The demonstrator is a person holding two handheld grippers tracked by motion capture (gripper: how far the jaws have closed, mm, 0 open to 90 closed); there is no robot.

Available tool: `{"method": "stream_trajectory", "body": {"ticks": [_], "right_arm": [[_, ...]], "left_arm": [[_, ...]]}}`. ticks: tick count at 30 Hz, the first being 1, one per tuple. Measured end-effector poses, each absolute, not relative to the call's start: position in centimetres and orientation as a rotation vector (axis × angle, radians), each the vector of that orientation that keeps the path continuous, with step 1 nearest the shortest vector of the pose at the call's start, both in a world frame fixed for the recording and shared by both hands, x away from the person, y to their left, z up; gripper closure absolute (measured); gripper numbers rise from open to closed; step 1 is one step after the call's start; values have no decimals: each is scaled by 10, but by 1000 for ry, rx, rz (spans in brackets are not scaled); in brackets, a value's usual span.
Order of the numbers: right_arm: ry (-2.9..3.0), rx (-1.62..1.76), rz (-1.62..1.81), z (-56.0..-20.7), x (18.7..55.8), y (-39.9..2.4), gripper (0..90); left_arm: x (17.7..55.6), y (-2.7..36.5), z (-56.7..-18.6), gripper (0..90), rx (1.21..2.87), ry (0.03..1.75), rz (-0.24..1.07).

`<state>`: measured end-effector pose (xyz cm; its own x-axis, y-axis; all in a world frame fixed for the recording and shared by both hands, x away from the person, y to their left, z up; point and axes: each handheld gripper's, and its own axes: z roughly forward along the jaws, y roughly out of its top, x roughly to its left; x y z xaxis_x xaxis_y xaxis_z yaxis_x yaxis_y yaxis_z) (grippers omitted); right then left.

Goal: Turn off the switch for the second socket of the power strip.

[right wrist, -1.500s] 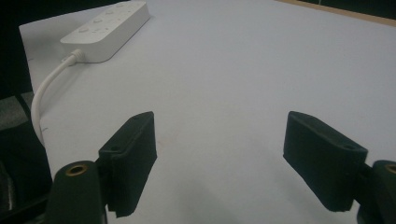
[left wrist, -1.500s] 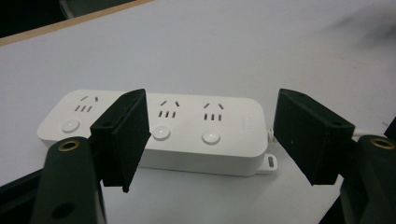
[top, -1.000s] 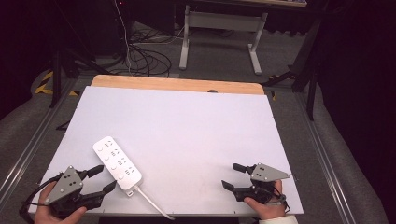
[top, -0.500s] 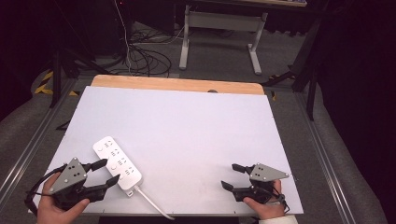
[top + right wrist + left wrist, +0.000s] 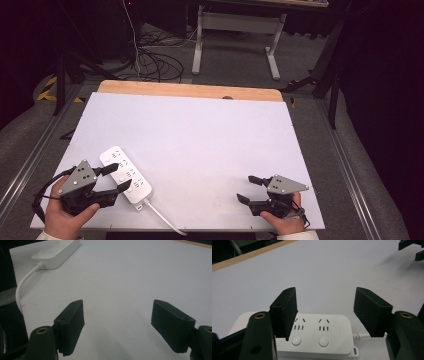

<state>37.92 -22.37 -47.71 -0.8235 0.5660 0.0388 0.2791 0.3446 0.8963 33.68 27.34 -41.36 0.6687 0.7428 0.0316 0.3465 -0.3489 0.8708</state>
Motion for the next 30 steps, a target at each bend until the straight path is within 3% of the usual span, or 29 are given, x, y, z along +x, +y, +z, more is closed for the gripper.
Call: {"method": "stream_trajectory", "body": {"ticks": [14, 15, 21, 22, 24, 25, 27, 30], "right_arm": [[2318, 765, 1469, -477, 379, -226, 281], [2314, 768, 1472, -477, 379, -226, 283], [2315, 767, 1474, -477, 379, -226, 285], [2316, 767, 1472, -477, 379, -227, 285], [2318, 767, 1472, -477, 379, -227, 296], [2318, 767, 1472, -477, 379, -227, 296], [2318, 762, 1474, -477, 379, -227, 307], [2317, 764, 1475, -476, 379, -227, 309]], "left_arm": [[351, 274, -410, 375, 1948, 870, 547], [352, 275, -410, 427, 1948, 863, 548], [351, 275, -411, 508, 1973, 856, 548], [351, 275, -410, 541, 1979, 854, 546], [352, 278, -409, 750, 1988, 854, 519], [353, 279, -409, 750, 1981, 860, 490], [354, 282, -408, 897, 1980, 905, 463], [355, 282, -408, 900, 2000, 944, 464]]}}
